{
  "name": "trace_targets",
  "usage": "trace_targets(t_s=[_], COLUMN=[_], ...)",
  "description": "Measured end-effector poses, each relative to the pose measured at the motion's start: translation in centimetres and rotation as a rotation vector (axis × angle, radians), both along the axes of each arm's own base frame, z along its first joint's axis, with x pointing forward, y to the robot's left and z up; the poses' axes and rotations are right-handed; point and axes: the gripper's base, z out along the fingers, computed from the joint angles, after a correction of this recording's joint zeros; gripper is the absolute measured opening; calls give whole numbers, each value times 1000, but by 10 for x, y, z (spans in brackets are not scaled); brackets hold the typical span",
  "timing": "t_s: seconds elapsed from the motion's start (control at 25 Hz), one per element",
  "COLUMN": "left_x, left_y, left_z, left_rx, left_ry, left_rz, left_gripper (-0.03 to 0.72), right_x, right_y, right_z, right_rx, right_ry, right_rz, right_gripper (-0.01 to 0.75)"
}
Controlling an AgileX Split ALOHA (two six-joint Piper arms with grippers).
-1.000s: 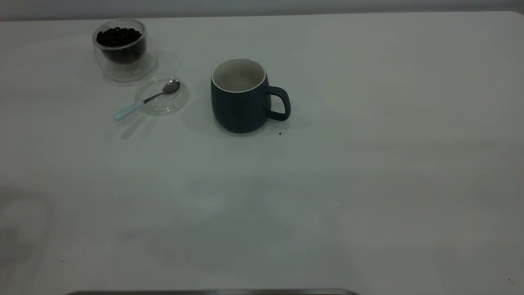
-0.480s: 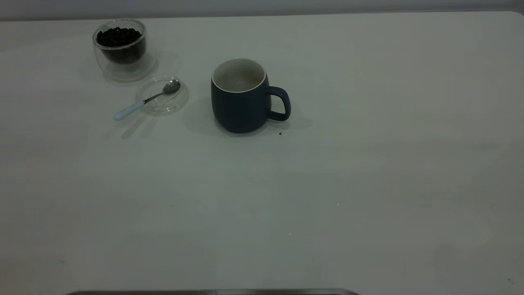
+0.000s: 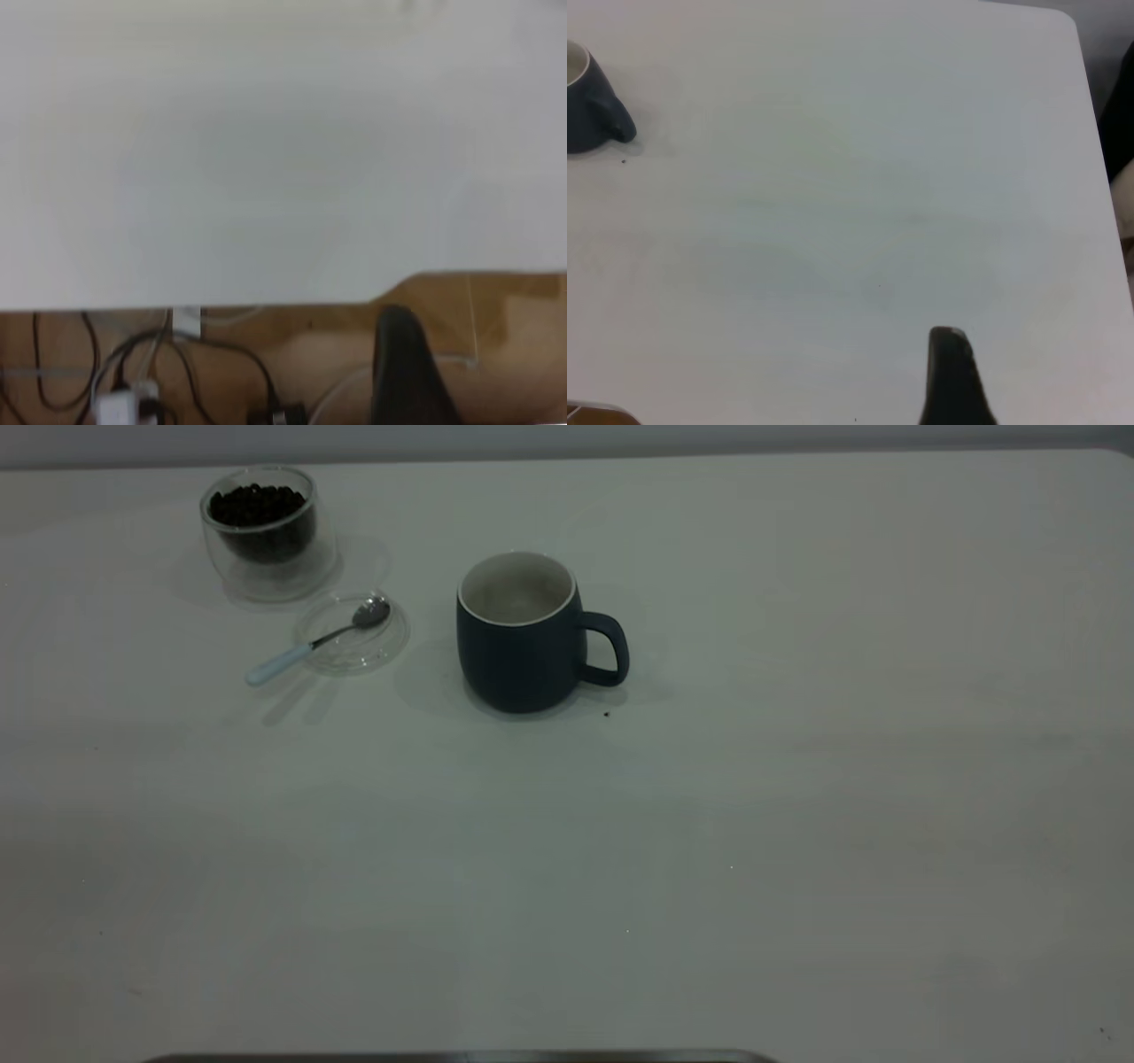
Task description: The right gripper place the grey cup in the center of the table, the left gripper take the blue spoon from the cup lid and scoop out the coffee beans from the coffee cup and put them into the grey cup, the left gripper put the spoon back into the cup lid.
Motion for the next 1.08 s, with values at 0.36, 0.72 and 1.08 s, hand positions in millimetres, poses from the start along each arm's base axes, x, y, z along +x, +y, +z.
trace_targets(t_s=[0.36,0.72,1.08], left_x=[-28,-28,-28], left_y=[-2,-2,-2], left_z=[-1,-1,-1], left_rx=[9,8,8], left_ry=[-181,-184,-184], left_rz=[0,-1,-1], left_gripper=[499,499,499], right_x=[0,0,0], right_y=[0,0,0], right_z=[0,0,0], right_rx=[0,0,0], right_ry=[0,0,0], right_rz=[0,0,0], right_gripper=[460,460,460])
